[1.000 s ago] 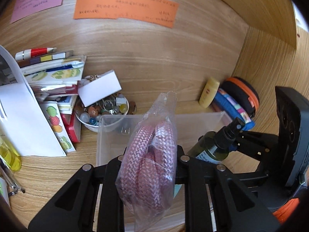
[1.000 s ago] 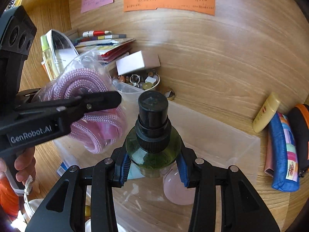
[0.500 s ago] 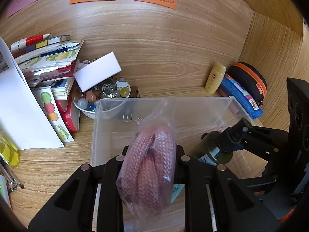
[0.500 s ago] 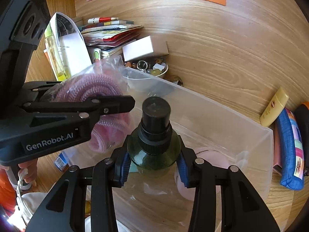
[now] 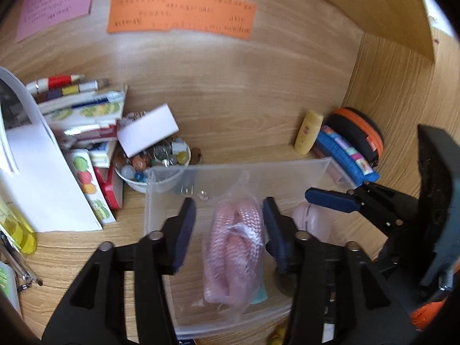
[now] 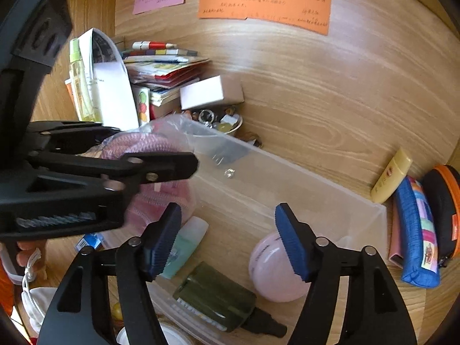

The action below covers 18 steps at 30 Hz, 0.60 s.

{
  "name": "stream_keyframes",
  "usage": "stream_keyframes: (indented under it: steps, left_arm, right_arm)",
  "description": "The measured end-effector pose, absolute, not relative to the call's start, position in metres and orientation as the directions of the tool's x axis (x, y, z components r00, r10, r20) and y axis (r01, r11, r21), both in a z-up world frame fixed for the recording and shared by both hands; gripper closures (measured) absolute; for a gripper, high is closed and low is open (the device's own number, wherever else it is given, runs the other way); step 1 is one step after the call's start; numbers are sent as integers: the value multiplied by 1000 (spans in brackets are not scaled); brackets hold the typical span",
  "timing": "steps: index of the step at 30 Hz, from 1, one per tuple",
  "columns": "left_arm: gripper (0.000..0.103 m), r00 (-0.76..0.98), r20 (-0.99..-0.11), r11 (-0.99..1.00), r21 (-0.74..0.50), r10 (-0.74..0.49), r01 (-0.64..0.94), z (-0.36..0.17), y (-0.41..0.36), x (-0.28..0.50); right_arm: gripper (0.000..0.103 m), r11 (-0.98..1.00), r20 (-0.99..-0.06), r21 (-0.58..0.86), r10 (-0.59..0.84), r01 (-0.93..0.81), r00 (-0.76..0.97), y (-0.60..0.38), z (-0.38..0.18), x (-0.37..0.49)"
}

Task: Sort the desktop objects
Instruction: 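Lower both items into the bin and open both grippers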

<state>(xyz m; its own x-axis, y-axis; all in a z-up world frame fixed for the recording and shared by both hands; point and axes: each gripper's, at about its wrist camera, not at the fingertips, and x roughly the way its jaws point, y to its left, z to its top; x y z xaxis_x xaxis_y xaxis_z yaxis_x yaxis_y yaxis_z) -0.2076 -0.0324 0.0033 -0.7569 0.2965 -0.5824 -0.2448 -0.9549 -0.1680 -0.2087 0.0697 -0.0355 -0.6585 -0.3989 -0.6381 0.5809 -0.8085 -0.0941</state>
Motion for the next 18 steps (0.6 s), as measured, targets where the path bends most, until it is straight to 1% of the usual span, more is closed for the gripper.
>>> stream_keyframes:
  steps: [2, 4, 5, 6, 10, 12, 15, 18]
  left_arm:
    - [40, -774, -563, -957, -162, 289, -240, 8, -34, -204]
    - [38, -777, -558, -956, -158, 292, -246, 10, -33, -202]
    - [37, -781, -555, -958, -151, 285, -243, 11, -33, -201]
    - [31, -788, -551, -961, -139, 277, -240, 12, -33, -199]
    - [19, -811, -522, -963, -104, 266, -248, 19, -30, -191]
    - [11, -824, -503, -964, -93, 263, -251, 24, -30, -186]
    - [10, -840, -490, -971, -87, 235, -221, 32, -34, -181]
    - [10, -841, -498, -977, -98, 211, -188, 40, -42, -176]
  right_arm:
    - [36, -812, -629, -93, -400, 576, -666, 71, -33, -208]
    - [27, -815, -622, -89, -403, 572, -672, 73, -31, -207]
    - [25, -816, -616, -85, -408, 571, -674, 74, -29, -206]
    - [21, -817, -612, -79, -413, 572, -674, 75, -28, -206]
    - [20, -826, -599, -49, -426, 562, -678, 82, -22, -207]
    - [18, -832, -591, -30, -432, 554, -681, 87, -18, -208]
    - [17, -839, -574, -15, -438, 543, -692, 93, -11, -209]
    - [15, -849, -561, -1, -437, 529, -703, 99, -2, -210]
